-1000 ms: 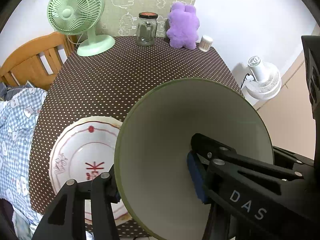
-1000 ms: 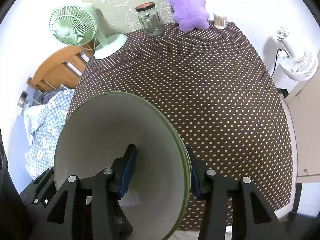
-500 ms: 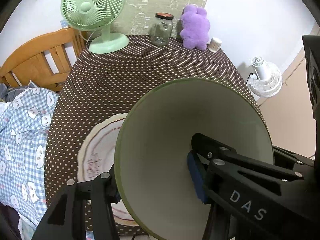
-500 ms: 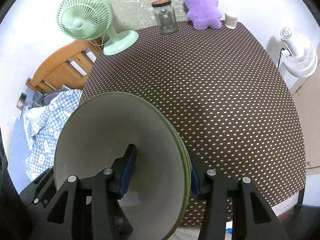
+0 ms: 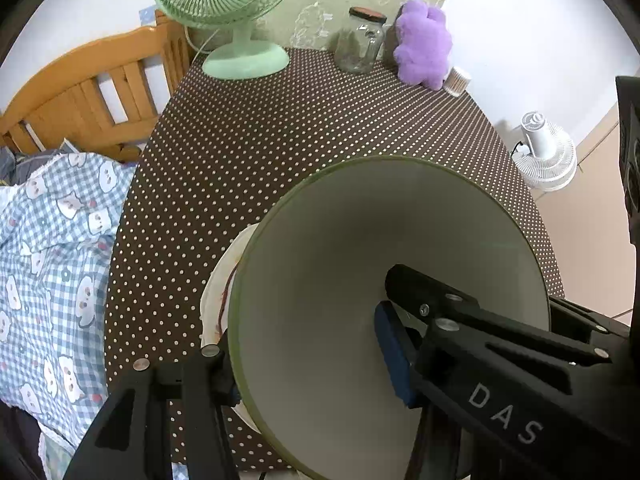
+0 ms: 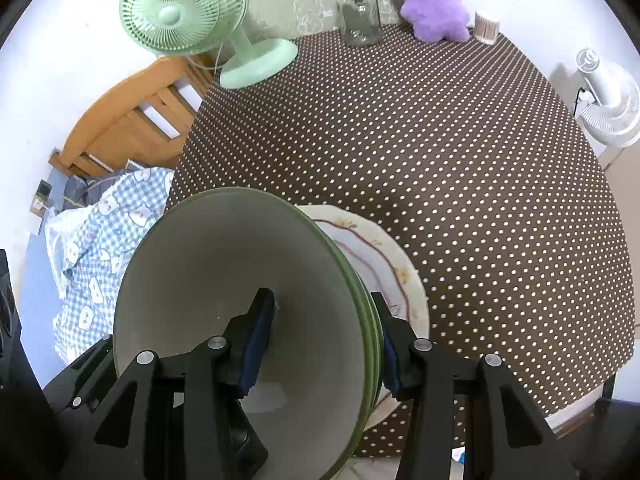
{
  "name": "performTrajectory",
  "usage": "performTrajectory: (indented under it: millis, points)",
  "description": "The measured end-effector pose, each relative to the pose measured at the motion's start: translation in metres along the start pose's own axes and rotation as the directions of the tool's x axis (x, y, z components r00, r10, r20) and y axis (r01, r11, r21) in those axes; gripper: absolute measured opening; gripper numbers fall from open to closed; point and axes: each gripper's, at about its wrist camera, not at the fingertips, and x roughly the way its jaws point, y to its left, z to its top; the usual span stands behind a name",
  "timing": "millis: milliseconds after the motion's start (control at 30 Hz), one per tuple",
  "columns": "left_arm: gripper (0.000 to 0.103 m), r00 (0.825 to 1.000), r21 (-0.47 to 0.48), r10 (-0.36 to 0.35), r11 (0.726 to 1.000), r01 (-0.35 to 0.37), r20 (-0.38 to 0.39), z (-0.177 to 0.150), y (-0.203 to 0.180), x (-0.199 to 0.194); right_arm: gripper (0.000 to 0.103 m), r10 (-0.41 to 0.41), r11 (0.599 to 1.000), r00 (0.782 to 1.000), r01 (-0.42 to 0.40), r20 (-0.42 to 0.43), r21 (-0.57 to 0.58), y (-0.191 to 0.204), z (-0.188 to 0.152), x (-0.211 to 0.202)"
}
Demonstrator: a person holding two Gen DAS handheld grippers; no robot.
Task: Organize plates and bowls
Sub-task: 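Carry the bowl stack with both grippers over the red-pattern plates, then lower the bowls onto the plate stack and open both grippers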
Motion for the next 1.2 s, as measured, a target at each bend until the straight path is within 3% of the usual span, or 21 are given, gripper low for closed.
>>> performTrajectory:
  millis: [467, 900, 1200]
  points:
    - [0.054, 0.998, -0.026, -0.005, 1.0, 0.004, -0.059, -0.002, 0.01, 0.024, 0.051, -0.018, 1.0, 0.998, 0.019, -0.067, 0.01, 0.003, 0.004, 0.034]
    - [0.054, 0.999, -0.013, 0.023, 1.0, -0.023, -0.039, -0.001, 0.008, 0.026, 0.052, -0.018, 1.0, 0.997, 0.018, -0.07, 0.001, -0.001, 0.006, 0.041]
    - [0.068, 0.999, -0.009, 0.031, 0.999, -0.031, -0.027, -0.003, 0.007, 0.02, 0.053, -0.04, 0.999, 0.998, 0.039, -0.039, -0.024, 0.0, 0.003, 0.031]
